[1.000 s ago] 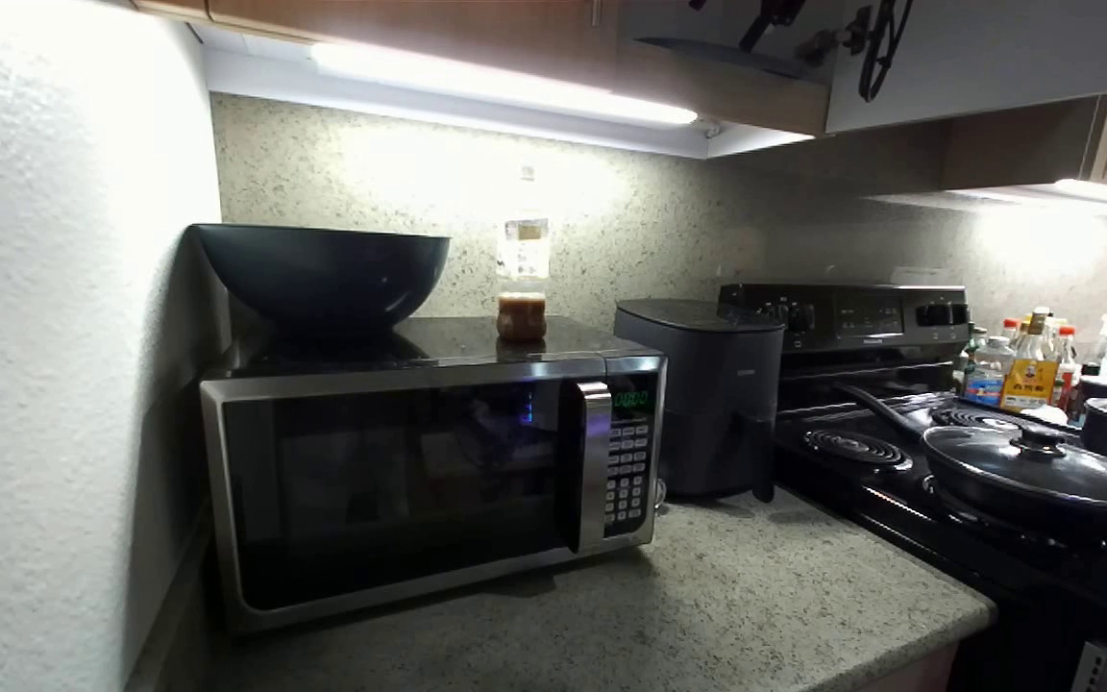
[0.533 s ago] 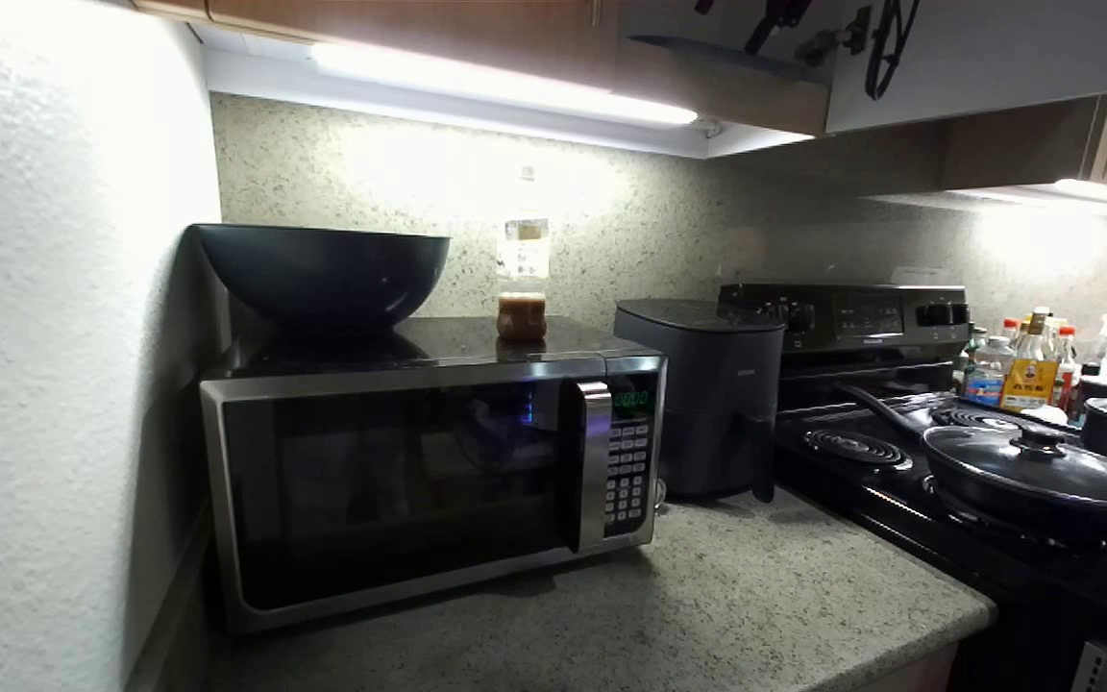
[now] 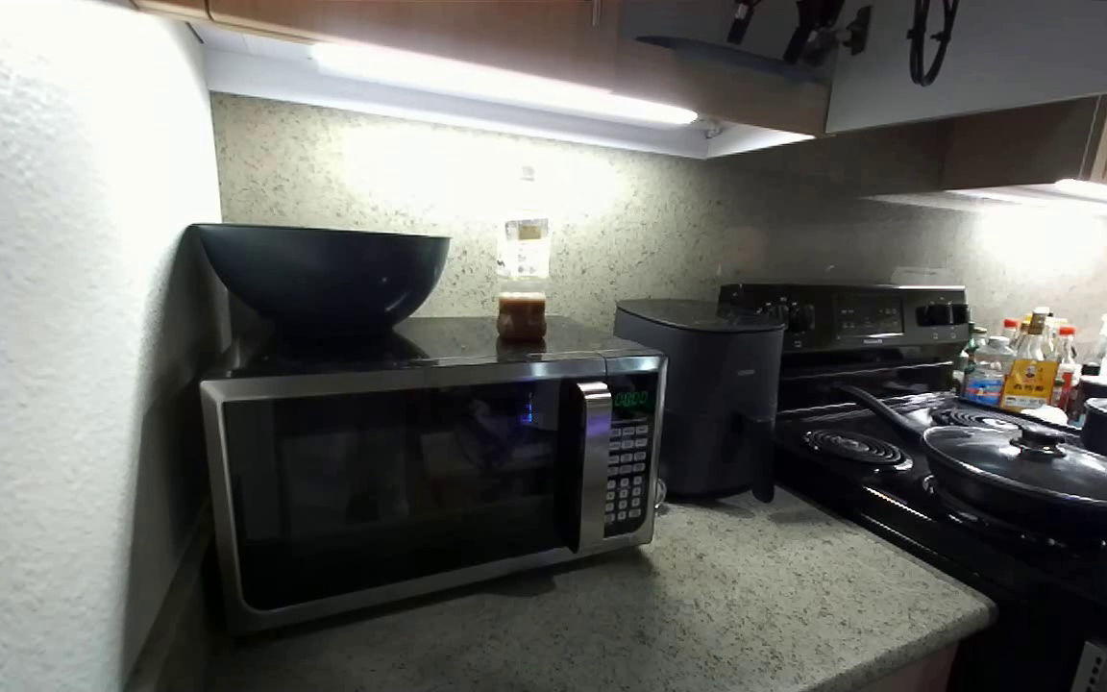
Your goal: Take the plastic object in the top cabinet and put it on the counter
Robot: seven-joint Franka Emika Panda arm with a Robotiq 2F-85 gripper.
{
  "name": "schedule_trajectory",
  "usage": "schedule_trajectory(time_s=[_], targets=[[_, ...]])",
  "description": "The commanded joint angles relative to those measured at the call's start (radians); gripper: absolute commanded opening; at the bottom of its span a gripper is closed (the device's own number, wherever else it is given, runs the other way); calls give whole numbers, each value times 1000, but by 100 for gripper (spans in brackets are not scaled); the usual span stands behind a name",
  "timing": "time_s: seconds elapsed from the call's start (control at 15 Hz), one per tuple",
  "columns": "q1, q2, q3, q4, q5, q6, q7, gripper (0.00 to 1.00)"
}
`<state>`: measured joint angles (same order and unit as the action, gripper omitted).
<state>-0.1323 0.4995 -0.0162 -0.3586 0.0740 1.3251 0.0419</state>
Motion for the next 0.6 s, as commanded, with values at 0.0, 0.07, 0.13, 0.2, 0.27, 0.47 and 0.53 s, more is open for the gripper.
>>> schedule_trajectory(time_s=[0.0,0.07,0.13,0.2,0.27,0.47,0.53], targets=[[7,-9,-2,-9,-19,4,-24,100],[6,-8,0,-9,-14,7,-22,100],[5,-5,1,-6,-12,18,-17,100],[4,-3,2,-4,-9,28,-19,100],[7,0,-3,0,-19,46,-26,100],[-22,-29,-40,0,-68,18,-61,100],[-27,-30,-51,4,-82,23,-64,100]])
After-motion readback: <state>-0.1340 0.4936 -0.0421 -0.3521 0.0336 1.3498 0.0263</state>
